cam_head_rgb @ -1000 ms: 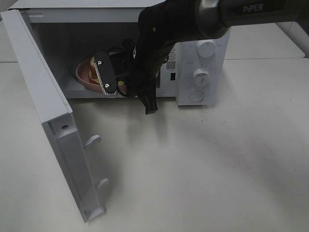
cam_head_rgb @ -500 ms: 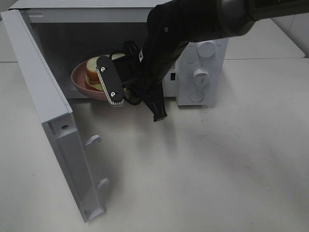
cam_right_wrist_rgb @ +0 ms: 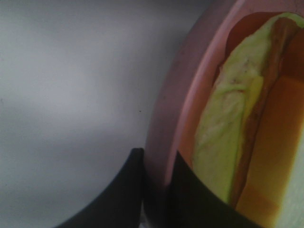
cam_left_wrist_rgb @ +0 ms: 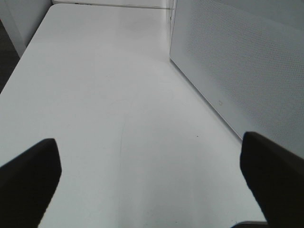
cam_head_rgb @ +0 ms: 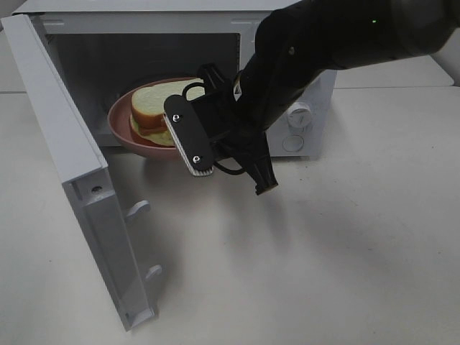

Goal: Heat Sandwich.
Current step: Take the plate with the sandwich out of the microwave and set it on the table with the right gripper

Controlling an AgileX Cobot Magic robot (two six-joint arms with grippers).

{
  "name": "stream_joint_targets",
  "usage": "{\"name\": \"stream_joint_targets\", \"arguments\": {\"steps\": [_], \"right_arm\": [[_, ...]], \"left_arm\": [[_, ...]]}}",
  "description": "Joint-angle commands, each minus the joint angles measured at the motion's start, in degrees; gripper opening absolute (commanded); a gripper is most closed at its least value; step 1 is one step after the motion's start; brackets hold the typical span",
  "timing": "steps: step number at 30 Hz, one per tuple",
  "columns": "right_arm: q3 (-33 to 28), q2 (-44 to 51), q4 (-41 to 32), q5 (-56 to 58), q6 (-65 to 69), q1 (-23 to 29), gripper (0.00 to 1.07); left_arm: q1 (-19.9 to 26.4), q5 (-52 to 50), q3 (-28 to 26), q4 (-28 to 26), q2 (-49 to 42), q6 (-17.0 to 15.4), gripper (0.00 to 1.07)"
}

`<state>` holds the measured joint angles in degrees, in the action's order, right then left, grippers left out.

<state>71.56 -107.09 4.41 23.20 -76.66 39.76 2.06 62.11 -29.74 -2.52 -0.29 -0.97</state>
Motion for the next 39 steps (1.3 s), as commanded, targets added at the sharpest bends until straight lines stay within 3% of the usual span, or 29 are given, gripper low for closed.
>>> {"name": "stream_joint_targets", "arguments": {"steps": [1,12,39], "right_arm": [[-3.04,3.5,0.8,-2.86,0.0,-0.97,0.0],[-14.27,12.38,0.8,-9.63,-3.44,-0.97,0.0],[-31.11,31.57,0.92,-7.68,-3.67,-0.97,0.0]], "left_arm": [[-0.06,-0.8,0.11,0.06,-0.97,0.06,0.98],[-0.06,-0.8,0.11,0.06,-0.97,0.06,0.98],[-0.06,-0.8,0.11,0.06,-0.97,0.06,0.98]]}}
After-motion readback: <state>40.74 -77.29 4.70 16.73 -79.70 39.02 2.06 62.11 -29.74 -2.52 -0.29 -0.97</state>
